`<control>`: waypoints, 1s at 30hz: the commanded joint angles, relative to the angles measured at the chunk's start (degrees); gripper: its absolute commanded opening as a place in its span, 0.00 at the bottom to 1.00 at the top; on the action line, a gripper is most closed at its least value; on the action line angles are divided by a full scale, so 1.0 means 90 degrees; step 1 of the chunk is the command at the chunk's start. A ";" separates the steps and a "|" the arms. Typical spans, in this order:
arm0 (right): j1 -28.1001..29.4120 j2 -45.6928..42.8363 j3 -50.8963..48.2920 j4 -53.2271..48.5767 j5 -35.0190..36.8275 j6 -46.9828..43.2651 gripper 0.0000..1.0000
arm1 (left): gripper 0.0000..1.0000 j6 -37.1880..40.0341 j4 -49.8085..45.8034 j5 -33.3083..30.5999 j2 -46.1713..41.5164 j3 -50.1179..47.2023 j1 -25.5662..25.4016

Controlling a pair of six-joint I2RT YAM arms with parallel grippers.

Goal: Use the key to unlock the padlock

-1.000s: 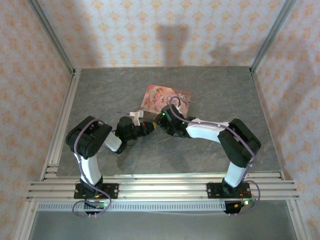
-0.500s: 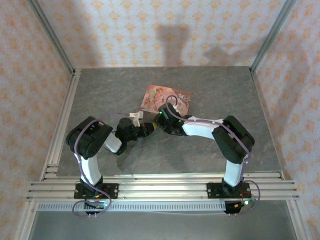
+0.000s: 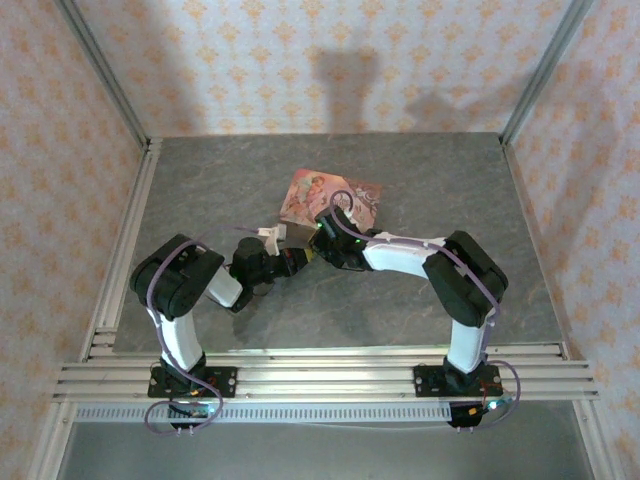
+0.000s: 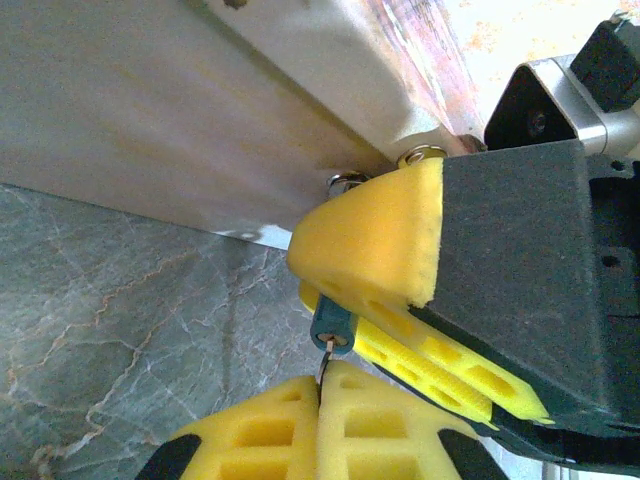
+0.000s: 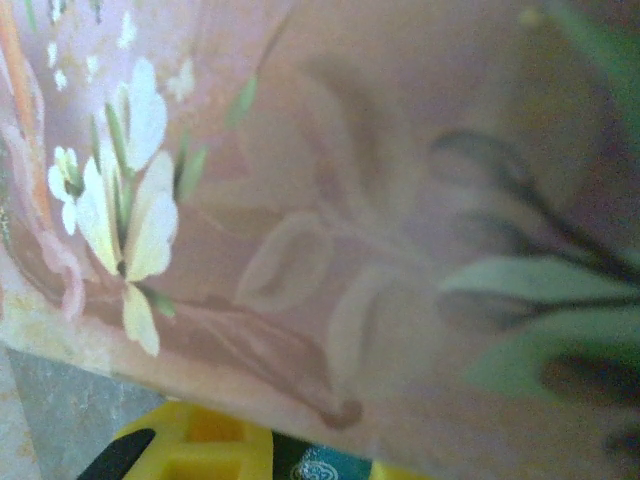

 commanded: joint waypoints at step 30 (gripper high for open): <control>-0.0085 -0.0105 0.0010 0.0135 -0.0492 0.0585 0.00 | 0.28 0.0191 0.0042 0.0698 -0.0301 0.0016 0.0338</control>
